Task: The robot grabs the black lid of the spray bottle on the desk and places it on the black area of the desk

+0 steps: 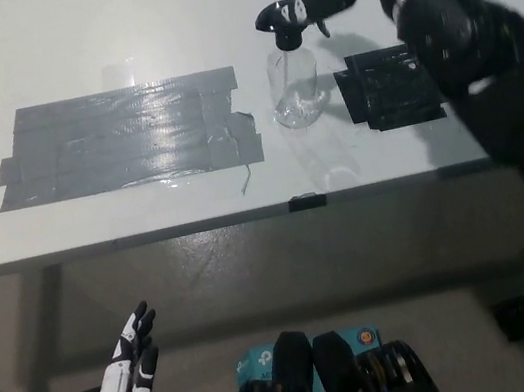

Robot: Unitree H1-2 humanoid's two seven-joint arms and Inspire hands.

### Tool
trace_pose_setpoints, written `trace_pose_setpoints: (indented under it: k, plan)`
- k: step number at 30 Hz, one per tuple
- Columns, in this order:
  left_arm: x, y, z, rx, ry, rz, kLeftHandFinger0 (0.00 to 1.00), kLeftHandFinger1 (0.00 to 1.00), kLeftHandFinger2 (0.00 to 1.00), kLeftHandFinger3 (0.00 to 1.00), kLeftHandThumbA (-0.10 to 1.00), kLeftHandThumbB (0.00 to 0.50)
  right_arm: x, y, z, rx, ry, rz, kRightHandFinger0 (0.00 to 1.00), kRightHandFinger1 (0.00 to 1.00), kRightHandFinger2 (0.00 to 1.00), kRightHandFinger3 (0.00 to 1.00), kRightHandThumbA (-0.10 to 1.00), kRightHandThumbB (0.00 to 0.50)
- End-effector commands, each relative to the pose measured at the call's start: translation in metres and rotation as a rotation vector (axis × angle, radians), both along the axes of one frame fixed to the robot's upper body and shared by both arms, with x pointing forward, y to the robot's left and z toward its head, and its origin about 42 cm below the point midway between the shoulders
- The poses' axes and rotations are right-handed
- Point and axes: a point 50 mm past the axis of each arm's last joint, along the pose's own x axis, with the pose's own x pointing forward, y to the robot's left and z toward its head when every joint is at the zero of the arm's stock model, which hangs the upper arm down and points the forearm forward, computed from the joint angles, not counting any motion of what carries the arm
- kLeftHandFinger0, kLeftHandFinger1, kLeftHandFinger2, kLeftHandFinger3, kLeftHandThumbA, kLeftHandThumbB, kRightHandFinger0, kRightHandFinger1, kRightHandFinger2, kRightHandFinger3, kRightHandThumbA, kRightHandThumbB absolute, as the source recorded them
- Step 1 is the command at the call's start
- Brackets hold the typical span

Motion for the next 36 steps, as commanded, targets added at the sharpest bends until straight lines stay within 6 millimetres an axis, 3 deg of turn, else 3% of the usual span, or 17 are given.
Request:
trace_pose_setpoints:
  k: [1, 3, 7, 10, 14, 17, 18, 19, 23, 26, 29, 31, 33, 34, 36]
  plan:
    - [0.011, 0.002, 0.019, 0.023, -0.082, -0.023, 1.00, 1.00, 1.00, 1.00, 1.00, 0.158, 0.010, 0.013, 0.097, -0.244, 0.077, 0.034, 1.00, 1.00, 1.00, 1.00, 0.87, 0.500]
    - [0.013, 0.001, 0.020, 0.021, -0.085, -0.027, 1.00, 1.00, 1.00, 1.00, 1.00, 0.162, 0.014, 0.018, 0.113, -0.237, 0.205, 0.048, 1.00, 1.00, 1.00, 1.00, 0.73, 0.500]
    - [0.014, -0.001, 0.020, 0.017, -0.078, -0.038, 1.00, 1.00, 1.00, 1.00, 1.00, 0.161, 0.022, 0.036, 0.116, -0.387, 0.314, 0.051, 1.00, 1.00, 1.00, 1.00, 0.76, 0.500]
    - [0.012, -0.002, 0.019, 0.006, -0.058, -0.049, 1.00, 1.00, 1.00, 1.00, 1.00, 0.162, 0.024, 0.050, 0.109, -0.509, 0.372, 0.090, 1.00, 1.00, 1.00, 1.00, 0.87, 0.500]
    - [0.012, -0.003, 0.021, 0.014, -0.052, -0.065, 1.00, 1.00, 1.00, 1.00, 0.99, 0.156, 0.024, 0.064, 0.094, -0.537, 0.501, 0.173, 1.00, 1.00, 1.00, 1.00, 0.89, 0.412]
    - [0.012, -0.002, 0.021, 0.021, -0.050, -0.071, 1.00, 1.00, 1.00, 1.00, 0.98, 0.146, 0.025, 0.069, 0.093, -0.543, 0.536, 0.150, 1.00, 1.00, 1.00, 1.00, 0.90, 0.437]
    - [0.012, -0.002, 0.022, 0.023, -0.053, -0.073, 0.99, 1.00, 1.00, 1.00, 0.97, 0.136, 0.025, 0.071, 0.093, -0.525, 0.568, 0.115, 1.00, 1.00, 1.00, 1.00, 0.86, 0.465]
    - [0.013, -0.002, 0.022, 0.026, -0.051, -0.077, 0.98, 1.00, 1.00, 1.00, 0.97, 0.134, 0.025, 0.070, 0.092, -0.520, 0.584, 0.114, 1.00, 1.00, 1.00, 1.00, 0.85, 0.486]
    - [0.016, -0.004, 0.023, 0.033, -0.048, -0.093, 0.96, 1.00, 1.00, 1.00, 0.96, 0.123, 0.027, 0.067, 0.090, -0.504, 0.618, 0.072, 1.00, 1.00, 1.00, 1.00, 0.83, 0.471]
    - [0.017, -0.004, 0.024, 0.037, -0.046, -0.102, 0.93, 1.00, 1.00, 1.00, 0.92, 0.101, 0.028, 0.063, 0.086, -0.507, 0.630, 0.062, 1.00, 1.00, 1.00, 1.00, 0.88, 0.461]
    - [0.018, -0.005, 0.025, 0.041, -0.045, -0.115, 0.91, 1.00, 1.00, 1.00, 0.85, 0.082, 0.031, 0.058, 0.086, -0.512, 0.602, 0.056, 1.00, 1.00, 1.00, 1.00, 0.93, 0.496]
    - [0.018, -0.005, 0.026, 0.049, -0.043, -0.115, 0.90, 1.00, 1.00, 1.00, 0.84, 0.095, 0.032, 0.056, 0.086, -0.527, 0.581, 0.046, 1.00, 1.00, 1.00, 1.00, 0.99, 0.495]
    - [0.018, -0.005, 0.027, 0.053, -0.045, -0.116, 0.88, 0.99, 1.00, 1.00, 0.82, 0.091, 0.032, 0.054, 0.087, -0.501, 0.579, 0.059, 1.00, 1.00, 1.00, 1.00, 0.97, 0.481]
    - [0.018, -0.005, 0.027, 0.055, -0.043, -0.114, 0.88, 0.98, 1.00, 1.00, 0.82, 0.107, 0.033, 0.052, 0.088, -0.474, 0.581, 0.051, 1.00, 1.00, 1.00, 1.00, 0.94, 0.497]
    - [0.018, -0.005, 0.027, 0.052, -0.041, -0.110, 0.87, 0.97, 1.00, 1.00, 0.80, 0.133, 0.034, 0.049, 0.088, -0.461, 0.567, 0.056, 1.00, 1.00, 1.00, 1.00, 0.92, 0.480]
